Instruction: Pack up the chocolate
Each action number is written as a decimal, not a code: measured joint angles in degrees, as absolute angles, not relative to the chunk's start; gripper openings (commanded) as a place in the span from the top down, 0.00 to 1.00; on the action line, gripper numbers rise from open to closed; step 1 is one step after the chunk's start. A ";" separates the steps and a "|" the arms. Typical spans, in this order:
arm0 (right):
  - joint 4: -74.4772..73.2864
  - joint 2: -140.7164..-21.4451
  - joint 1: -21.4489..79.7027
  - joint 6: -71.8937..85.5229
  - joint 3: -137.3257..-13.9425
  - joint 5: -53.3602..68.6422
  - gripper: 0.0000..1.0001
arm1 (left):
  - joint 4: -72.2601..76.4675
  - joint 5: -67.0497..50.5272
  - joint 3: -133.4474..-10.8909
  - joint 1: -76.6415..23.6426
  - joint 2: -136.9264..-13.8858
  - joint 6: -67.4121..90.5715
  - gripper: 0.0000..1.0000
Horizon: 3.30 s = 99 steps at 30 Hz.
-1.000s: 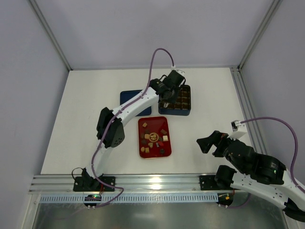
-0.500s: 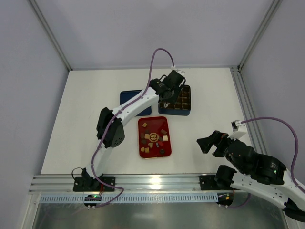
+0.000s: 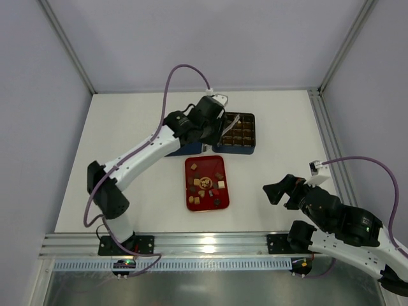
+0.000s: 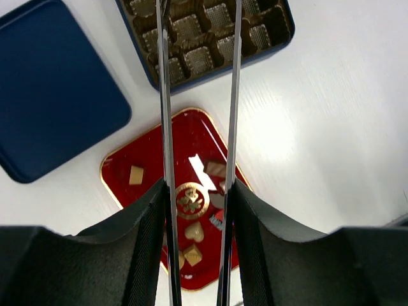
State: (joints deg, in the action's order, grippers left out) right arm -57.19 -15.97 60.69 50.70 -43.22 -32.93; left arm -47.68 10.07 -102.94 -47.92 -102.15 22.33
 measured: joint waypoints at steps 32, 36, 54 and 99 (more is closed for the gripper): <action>-46.70 -19.64 60.69 49.63 -35.38 -30.70 0.00 | -63.99 2.85 -59.72 -53.58 -60.16 26.00 0.57; -46.70 -19.66 60.71 49.65 -35.35 -30.72 0.00 | -64.23 1.87 -59.53 -54.28 -59.07 26.65 0.57; -46.30 -19.66 60.71 49.67 -34.92 -30.72 0.00 | -65.76 1.54 -59.18 -59.00 -60.27 28.36 0.58; -48.05 -15.94 60.69 50.78 -34.68 -30.83 0.00 | -67.64 2.35 -63.48 -62.65 -67.02 28.34 0.61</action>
